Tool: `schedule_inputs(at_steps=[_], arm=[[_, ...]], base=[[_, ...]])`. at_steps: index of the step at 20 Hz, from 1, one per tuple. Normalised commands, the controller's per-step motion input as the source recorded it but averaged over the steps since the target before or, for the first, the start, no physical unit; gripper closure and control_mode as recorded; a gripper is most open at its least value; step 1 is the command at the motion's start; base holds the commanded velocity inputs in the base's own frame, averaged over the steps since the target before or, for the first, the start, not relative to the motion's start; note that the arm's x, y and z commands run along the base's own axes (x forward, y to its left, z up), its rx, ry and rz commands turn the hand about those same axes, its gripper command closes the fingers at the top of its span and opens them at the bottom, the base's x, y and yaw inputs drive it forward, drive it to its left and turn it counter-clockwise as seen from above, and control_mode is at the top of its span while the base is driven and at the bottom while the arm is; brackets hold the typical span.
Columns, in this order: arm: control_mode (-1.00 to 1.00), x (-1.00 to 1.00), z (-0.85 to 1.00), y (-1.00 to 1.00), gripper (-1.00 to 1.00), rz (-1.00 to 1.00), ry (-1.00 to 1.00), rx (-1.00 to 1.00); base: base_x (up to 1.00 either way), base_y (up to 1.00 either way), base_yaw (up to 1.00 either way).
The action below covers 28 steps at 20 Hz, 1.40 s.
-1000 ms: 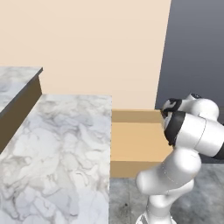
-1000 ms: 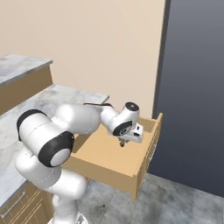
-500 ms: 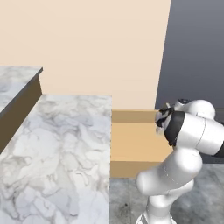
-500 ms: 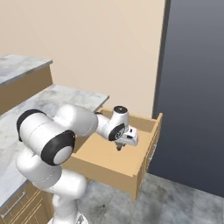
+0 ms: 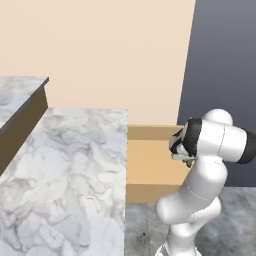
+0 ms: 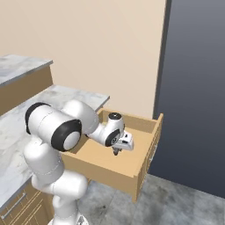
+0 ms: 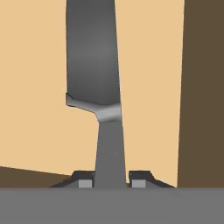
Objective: Pick up the metallic utensils from the counter and place them in the open drawer. Make sure not to pick up any wooden utensils.
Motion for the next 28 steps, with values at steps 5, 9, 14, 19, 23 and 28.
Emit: schedule_inputs(at_steps=[5, 9, 14, 19, 23, 28], arm=[[-1.00, 0.32, -0.37, 0.16, 1.00, 0.00, 0.12, 0.00], [-1.00, 0.34, -0.33, 0.11, 1.00, 0.00, 0.06, 0.00], [-1.00, 0.38, -0.21, 0.00, 1.00, 0.00, 0.00, 0.00], [-1.00, 0.35, -0.30, 0.00, 1.00, 0.00, 0.04, 0.00], [-1.00, 0.20, -0.40, 0.00, 1.00, 0.00, 0.07, 0.00], [-1.00, 0.15, -0.32, 0.00, 1.00, 0.00, 0.02, 0.00]], base=[[0.00, 0.00, 0.00], [0.00, 0.00, 0.00], [0.00, 0.00, 0.00], [0.00, 0.00, 0.00], [0.00, 0.00, 0.00], [0.00, 0.00, 0.00]])
